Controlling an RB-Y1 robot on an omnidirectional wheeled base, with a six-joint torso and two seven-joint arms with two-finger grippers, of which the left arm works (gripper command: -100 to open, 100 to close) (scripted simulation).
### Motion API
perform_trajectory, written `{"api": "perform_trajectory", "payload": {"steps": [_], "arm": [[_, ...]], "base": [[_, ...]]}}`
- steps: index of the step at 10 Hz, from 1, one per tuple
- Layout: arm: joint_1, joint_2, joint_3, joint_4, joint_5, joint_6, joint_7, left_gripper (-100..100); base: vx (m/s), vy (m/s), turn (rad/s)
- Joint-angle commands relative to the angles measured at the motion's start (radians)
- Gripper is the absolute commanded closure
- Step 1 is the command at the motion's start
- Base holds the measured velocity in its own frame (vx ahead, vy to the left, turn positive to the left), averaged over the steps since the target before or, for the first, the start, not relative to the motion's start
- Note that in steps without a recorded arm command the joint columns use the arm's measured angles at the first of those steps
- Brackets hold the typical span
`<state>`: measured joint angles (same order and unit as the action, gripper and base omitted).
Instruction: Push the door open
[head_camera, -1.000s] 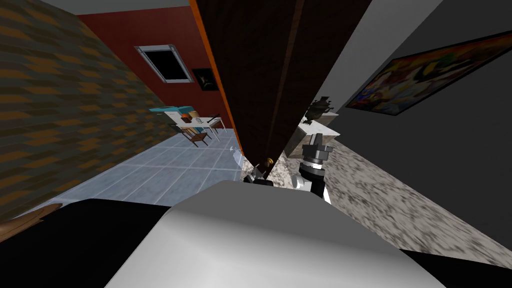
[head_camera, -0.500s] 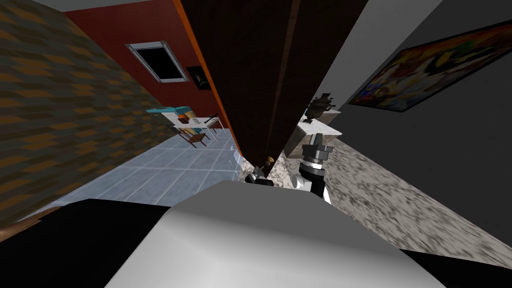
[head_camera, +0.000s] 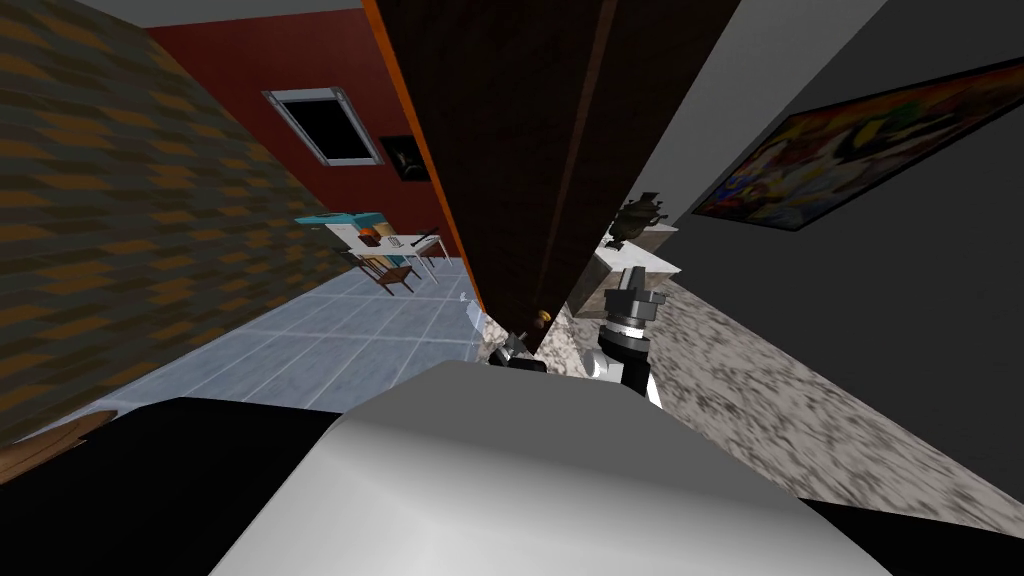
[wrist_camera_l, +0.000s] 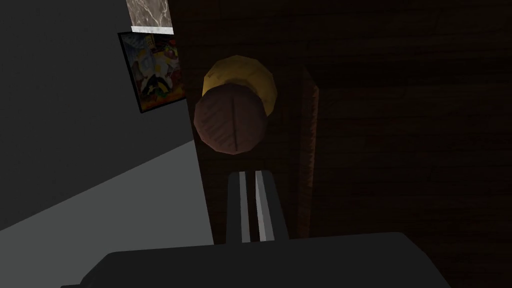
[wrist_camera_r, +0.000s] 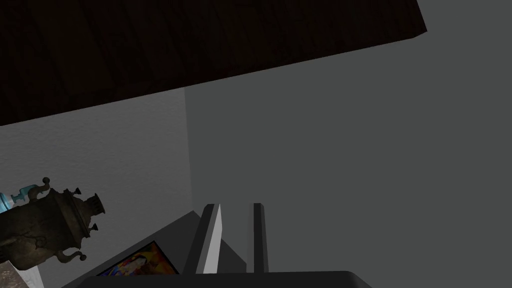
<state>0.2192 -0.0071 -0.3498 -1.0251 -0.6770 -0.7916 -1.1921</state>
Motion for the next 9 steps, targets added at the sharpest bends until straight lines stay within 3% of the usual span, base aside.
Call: {"api": "perform_trajectory", "payload": {"steps": [1,2,3,4,5,6,9], "arm": [[0.019,0.023,0.019,-0.003,0.021,-0.013,-0.015,-100],[0.027,0.008,0.025,-0.004,0.029,-0.017,-0.02,-100],[0.034,-0.025,0.032,-0.006,0.037,-0.022,-0.026,-100],[0.037,-0.04,0.034,-0.006,0.039,-0.023,-0.027,-100],[0.032,-0.026,0.033,-0.005,0.037,-0.023,-0.023,-100],[0.027,0.009,0.035,-0.002,0.04,-0.023,-0.024,-100],[0.016,0.029,0.039,0.004,0.046,-0.022,-0.025,-100]], "base": [[-0.115,-0.016,0.231],[-0.154,-0.012,0.165],[-0.146,-0.033,0.1],[-0.122,-0.038,0.06],[-0.042,-0.012,0.014],[0.059,-0.074,-0.026],[0.183,-0.137,-0.01]]}}
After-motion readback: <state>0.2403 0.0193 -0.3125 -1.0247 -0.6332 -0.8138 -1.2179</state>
